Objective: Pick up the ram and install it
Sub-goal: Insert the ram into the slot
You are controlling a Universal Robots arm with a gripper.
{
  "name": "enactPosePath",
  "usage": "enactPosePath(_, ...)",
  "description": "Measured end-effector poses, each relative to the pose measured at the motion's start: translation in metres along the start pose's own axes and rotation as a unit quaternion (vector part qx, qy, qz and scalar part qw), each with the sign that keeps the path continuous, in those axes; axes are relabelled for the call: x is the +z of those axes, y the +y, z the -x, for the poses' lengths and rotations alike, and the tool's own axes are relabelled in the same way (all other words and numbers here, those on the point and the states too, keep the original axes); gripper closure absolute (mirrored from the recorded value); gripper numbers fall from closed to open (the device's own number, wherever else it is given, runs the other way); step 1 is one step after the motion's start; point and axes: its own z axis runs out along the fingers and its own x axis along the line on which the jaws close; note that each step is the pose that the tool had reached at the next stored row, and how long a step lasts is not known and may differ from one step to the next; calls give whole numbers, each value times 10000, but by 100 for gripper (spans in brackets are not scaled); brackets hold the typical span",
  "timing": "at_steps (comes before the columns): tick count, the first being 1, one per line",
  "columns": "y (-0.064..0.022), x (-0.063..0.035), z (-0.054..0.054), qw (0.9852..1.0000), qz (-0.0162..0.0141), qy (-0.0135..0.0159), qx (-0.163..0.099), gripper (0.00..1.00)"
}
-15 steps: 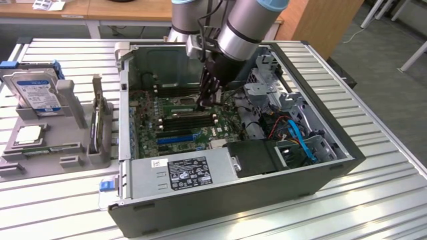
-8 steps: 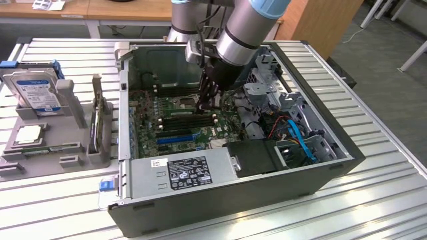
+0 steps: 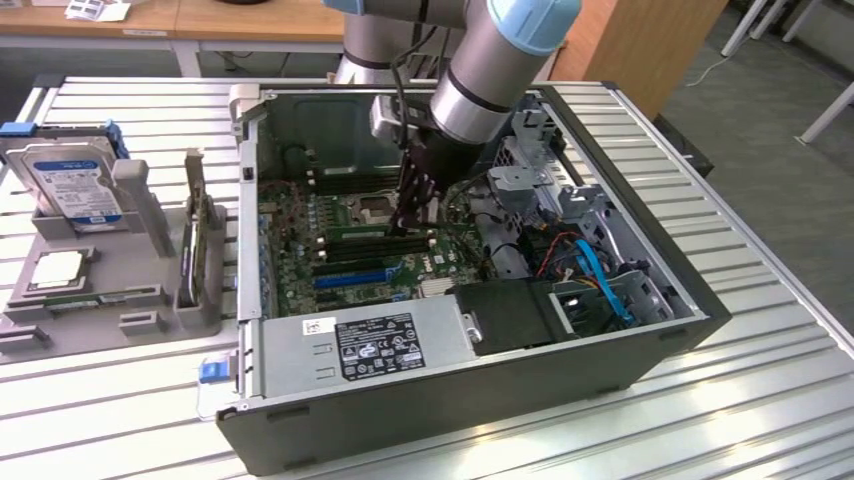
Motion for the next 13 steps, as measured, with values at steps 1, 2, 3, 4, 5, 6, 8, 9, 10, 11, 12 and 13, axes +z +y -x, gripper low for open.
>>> enactPosePath(1,-3,12,0,10000,0,0,0,86)
enactPosePath(2,-4,13,-1,10000,0,0,0,86)
enactPosePath(3,-3,12,-1,10000,0,1,0,86)
enactPosePath(4,-3,12,-1,10000,0,1,0,86)
enactPosePath(5,-3,12,-1,10000,0,1,0,86)
enactPosePath(6,-5,12,-1,10000,1,2,1,86)
enactPosePath(8,-17,9,-3,10000,10,2,1,86)
enactPosePath(9,-23,7,-6,10000,15,3,1,86)
enactPosePath(10,-29,5,-8,10000,20,4,2,86)
enactPosePath(11,-32,4,-10,10000,24,4,2,86)
enactPosePath(12,-33,5,-10,10000,25,4,2,86)
enactPosePath(13,-32,4,-10,10000,25,4,2,86)
